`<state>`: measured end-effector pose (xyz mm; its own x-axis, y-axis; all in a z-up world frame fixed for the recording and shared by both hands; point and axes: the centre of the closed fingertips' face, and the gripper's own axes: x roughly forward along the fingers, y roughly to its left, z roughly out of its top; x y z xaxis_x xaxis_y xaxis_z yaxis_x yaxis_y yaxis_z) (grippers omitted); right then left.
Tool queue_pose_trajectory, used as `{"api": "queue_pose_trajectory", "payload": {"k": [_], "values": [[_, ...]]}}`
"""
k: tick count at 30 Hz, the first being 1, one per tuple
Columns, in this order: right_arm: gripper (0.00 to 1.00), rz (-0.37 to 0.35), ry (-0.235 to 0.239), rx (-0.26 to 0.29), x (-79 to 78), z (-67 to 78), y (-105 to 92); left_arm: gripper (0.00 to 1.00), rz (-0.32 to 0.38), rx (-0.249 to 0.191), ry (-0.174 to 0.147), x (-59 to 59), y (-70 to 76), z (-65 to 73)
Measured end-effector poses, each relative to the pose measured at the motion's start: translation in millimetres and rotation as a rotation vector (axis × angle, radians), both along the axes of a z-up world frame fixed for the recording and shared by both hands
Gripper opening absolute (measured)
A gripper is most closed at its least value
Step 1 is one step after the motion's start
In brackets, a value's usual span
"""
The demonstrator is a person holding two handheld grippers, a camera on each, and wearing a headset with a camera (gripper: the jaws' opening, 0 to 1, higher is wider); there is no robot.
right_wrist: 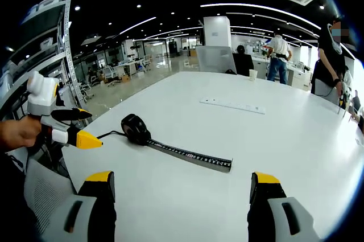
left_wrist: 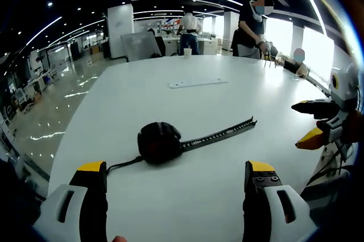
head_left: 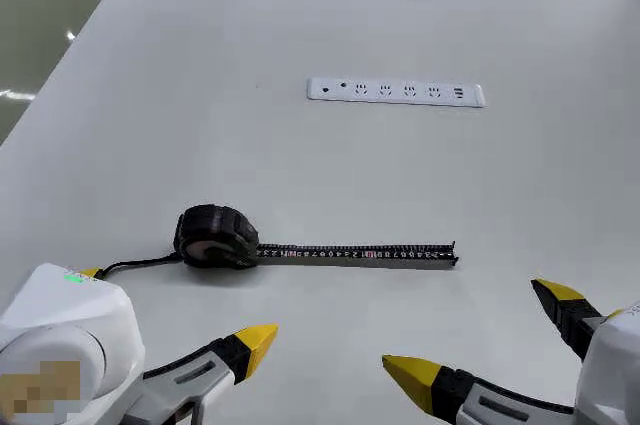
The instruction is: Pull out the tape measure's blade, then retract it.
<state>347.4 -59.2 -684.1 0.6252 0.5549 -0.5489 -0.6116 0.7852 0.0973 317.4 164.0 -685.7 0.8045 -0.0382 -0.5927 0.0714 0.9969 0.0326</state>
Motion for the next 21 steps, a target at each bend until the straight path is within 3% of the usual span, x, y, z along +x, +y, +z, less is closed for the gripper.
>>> {"api": "queue_pose_trajectory", "payload": {"k": [11, 21], "values": [[0.99, 0.023, 0.028, -0.011, 3.1, -8.5, -4.7, 0.99, -0.008, -0.016, 0.011, 7.1, -7.0, -8.1], [0.99, 0.088, 0.046, -0.029, 9.9, -19.7, -4.9, 0.99, -0.004, -0.019, 0.02, 15.6, -8.0, -16.0]]}}
